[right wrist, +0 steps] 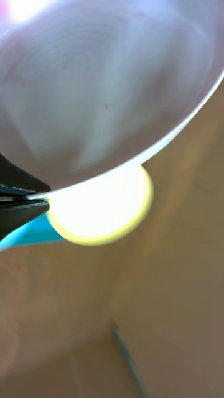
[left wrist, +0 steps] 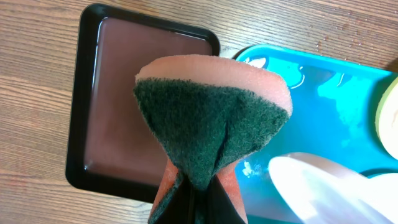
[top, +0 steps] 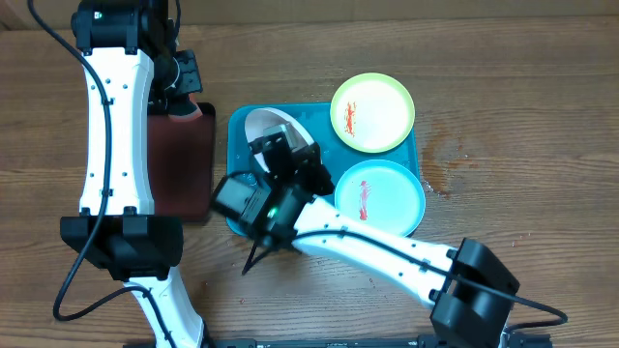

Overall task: Clean dirty plates on tray and stack at the side
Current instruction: 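Carry the white plate right and set it on the table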

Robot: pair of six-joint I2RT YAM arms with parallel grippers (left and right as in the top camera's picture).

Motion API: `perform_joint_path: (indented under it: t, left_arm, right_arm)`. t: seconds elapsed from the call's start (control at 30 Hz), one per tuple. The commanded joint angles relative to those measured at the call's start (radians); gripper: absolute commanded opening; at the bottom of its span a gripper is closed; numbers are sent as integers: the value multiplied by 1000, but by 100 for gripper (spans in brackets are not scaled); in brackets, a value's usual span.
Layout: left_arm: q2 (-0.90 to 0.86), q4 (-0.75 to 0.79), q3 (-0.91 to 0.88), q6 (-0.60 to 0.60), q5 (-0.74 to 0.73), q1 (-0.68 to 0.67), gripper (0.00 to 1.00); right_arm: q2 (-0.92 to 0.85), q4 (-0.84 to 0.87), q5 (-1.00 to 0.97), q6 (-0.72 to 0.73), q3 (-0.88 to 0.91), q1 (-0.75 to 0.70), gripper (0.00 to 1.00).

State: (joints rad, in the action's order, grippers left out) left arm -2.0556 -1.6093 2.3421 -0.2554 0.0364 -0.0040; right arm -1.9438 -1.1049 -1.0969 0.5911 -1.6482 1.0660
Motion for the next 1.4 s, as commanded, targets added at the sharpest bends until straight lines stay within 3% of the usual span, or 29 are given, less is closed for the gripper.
perform_joint_path:
  t: [0.0,0.23,0.4,0.63,0.8,1.03,1.37]
  left_arm:
    - [8,-2,-4,16,-12,4,4]
    - [8,-3,-4,16,-12,4,4]
    - [8,-6,-4,16,-12,3,4]
    - [8,-6,-4,16,-13,3,4]
    - [8,-1,-4,15,-13,4,4]
    - [8,14,-4,16,-34,4,4]
    - [8,14,-4,16,-34,3,4]
  right_arm:
    - [52,1,340,15,-23,-81,4]
    - [157,46,710,-10,-23,-275,4]
    - [229,75,1057,-101,-23,-468,4]
    - [245,32,1372,-173,-23,-743,4]
    - [245,-11,1411,-174,-20,-922,4]
    - [231,-4,1209,-168,84,-1143,4]
    - [229,202,1195,-146,386,-1333,4]
